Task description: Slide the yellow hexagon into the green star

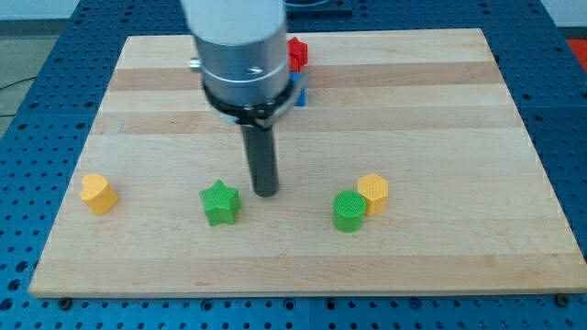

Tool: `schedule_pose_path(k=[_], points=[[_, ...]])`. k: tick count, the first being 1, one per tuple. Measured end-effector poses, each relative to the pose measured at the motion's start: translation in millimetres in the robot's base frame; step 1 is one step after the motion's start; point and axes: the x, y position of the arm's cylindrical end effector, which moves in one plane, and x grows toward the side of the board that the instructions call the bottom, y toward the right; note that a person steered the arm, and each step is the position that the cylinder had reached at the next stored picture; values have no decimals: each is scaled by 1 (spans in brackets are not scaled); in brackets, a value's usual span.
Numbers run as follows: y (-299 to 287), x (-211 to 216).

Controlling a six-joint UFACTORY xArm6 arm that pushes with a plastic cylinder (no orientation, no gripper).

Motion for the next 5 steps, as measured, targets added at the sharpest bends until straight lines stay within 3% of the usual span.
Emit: schedule_pose_path(k=[3, 4, 5], points=[[-65, 14], [-71, 14], [-40, 12]])
